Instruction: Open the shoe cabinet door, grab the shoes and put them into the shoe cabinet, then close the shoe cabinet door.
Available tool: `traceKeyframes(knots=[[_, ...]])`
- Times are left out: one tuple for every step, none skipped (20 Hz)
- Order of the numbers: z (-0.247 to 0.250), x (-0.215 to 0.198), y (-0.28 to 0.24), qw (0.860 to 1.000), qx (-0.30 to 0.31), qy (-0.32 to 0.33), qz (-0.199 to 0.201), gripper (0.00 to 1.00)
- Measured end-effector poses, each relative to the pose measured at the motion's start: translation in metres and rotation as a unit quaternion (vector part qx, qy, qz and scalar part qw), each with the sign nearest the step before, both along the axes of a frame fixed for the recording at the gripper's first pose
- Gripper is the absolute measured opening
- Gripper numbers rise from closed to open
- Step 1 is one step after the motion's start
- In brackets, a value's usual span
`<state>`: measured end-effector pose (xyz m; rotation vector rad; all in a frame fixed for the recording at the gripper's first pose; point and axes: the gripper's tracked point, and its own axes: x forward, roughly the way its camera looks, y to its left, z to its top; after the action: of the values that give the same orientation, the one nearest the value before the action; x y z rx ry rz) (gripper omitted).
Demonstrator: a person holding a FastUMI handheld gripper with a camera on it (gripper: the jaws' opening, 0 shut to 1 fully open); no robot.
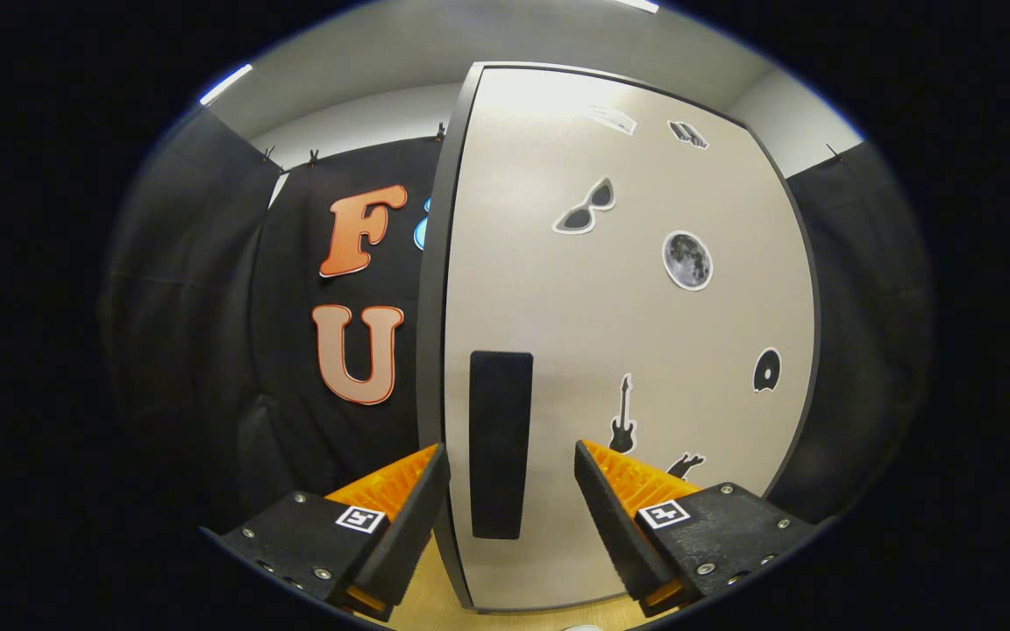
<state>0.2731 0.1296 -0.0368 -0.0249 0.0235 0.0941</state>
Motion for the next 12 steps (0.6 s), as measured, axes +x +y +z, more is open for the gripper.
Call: traceKeyframes(knots=[[-0.002,0.002,0.002,1.0,-0.002,0.0,0.0,0.87],[-0.002,0.004,0.001,1.0,-0.003,-0.001,-0.004,0.76],[-0.003,0.005,0.003,1.0,-0.002,0.0,-0.003,0.68],[-0.004,0.005,0.004,1.0,0.0,0.002,-0.002,0.57],[-0.004,0.005,0.005,1.0,0.005,0.001,-0.003,0.46],[-0.004,0.005,0.004,1.0,0.01,0.004,-0.002,0.38],[-0.005,0.004,0.004,1.0,0.014,0.005,0.001,0.37],[-0.005,0.004,0.004,1.0,0.016,0.01,0.005,0.36],[-0.005,0.002,0.004,1.0,0.017,0.012,0.009,0.36],[-0.006,0.001,0.003,1.0,0.017,0.015,0.012,0.36],[-0.005,-0.003,0.002,1.0,0.018,0.015,0.014,0.36],[-0.003,-0.007,0.002,1.0,0.019,0.013,0.016,0.36]])
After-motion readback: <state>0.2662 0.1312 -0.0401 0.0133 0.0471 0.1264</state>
